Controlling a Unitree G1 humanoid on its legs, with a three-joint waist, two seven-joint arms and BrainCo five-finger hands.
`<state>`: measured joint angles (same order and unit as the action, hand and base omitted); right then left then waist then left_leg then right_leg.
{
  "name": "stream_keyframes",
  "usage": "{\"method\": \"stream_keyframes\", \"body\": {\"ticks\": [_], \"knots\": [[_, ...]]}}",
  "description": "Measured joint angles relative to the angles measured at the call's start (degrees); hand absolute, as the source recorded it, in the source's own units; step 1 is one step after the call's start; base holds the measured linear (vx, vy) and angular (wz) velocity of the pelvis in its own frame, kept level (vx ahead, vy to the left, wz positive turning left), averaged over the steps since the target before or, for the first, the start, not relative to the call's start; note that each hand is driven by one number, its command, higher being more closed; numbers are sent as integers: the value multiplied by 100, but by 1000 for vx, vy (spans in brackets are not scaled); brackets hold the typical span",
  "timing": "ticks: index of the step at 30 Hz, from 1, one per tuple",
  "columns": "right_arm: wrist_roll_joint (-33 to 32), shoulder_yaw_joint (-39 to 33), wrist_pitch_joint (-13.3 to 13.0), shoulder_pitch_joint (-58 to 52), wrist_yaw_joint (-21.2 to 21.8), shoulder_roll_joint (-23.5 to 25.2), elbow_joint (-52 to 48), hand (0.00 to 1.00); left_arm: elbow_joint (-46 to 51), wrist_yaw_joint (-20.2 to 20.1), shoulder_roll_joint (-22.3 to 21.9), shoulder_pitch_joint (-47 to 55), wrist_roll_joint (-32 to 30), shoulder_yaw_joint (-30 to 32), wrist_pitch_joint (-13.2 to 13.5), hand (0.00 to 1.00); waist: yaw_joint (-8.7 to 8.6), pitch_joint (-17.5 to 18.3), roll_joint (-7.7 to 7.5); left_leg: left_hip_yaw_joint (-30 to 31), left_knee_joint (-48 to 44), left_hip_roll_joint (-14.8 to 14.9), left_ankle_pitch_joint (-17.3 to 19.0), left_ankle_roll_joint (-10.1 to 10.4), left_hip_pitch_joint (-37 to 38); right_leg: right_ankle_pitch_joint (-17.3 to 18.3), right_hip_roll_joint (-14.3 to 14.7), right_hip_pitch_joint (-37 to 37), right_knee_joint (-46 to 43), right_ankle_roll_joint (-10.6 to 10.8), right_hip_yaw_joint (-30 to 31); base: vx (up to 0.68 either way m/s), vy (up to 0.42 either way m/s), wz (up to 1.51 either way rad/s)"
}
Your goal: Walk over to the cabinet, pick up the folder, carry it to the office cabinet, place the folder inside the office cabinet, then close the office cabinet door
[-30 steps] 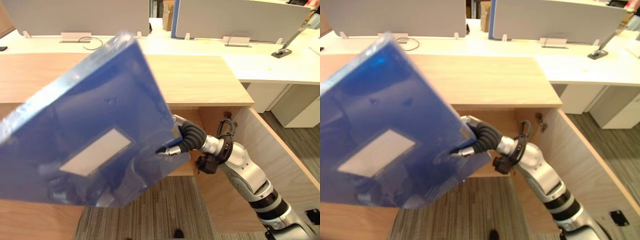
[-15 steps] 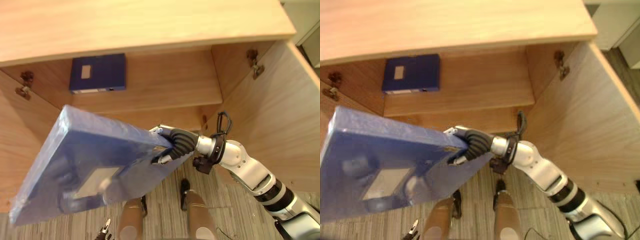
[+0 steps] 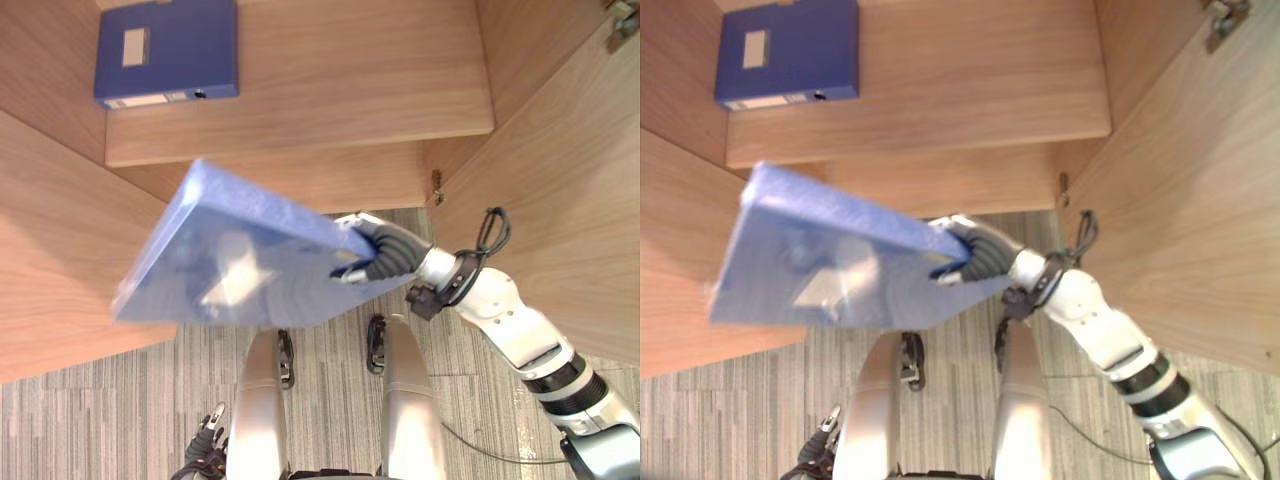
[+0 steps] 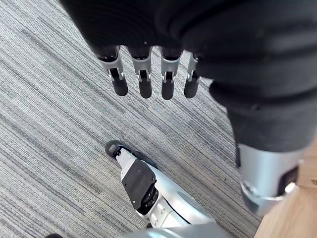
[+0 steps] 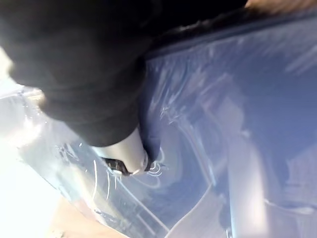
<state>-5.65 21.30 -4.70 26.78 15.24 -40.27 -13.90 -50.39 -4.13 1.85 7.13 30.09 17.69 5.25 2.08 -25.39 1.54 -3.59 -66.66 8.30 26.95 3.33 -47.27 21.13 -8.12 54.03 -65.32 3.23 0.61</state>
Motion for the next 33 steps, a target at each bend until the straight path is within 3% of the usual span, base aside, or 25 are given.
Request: {"method": "stream_keyframes", "body": {"ticks": [4,9,11,21,24,27,28,33], "knots": [[-311,-465,6,287,-261,28,1053,100,155,68,-37,-27,275,-155,81,0,76,-94,-5,103,-551,0,114,-9,-644,77,-12,601,-496,-4,22,-67,49,6],[-2034,-1289,128,797,-877,476,2529,100,161,135,-42,-162,663,-334,88,0,151,-275,-4,178,-805,-10,126,-15,-1027,95,-39,958,-746,-9,26,-52,26,5],[-3036,-1522,143,1215,-1276,722,3064,100,163,204,-11,-166,751,-406,83,0,166,-275,-3,215,-842,-13,114,7,-1110,97,-48,1039,-789,-12,9,-8,11,2],[-5667,-2465,79,2661,-2286,1631,4570,100,313,572,-9,-275,870,-497,58,0,339,-312,67,397,-1028,-163,82,56,-1501,186,-199,1331,-1025,-37,-86,-5,30,11],[-6371,-2655,-86,2895,-2469,1903,4638,100,379,694,-30,-300,873,-492,59,0,392,-313,74,421,-1057,-196,82,57,-1502,208,-231,1315,-1058,-26,-98,-2,36,8],[-6972,-2878,-442,3260,-2582,2028,4641,100,392,774,-52,-311,873,-469,59,0,409,-308,83,460,-1066,-244,75,59,-1501,222,-304,1272,-1058,-24,-151,-9,42,9],[-7187,-3121,-667,3485,-2667,2084,4641,100,397,827,-59,-321,872,-448,58,0,422,-305,89,472,-1063,-273,62,50,-1501,230,-341,1254,-1058,-22,-164,-4,35,10],[-7420,-3430,-972,3988,-2962,2089,4669,100,434,949,-148,-358,870,-385,58,0,519,-276,139,533,-1025,-336,28,35,-1502,231,-402,1184,-1013,-24,-215,9,31,10]]}}
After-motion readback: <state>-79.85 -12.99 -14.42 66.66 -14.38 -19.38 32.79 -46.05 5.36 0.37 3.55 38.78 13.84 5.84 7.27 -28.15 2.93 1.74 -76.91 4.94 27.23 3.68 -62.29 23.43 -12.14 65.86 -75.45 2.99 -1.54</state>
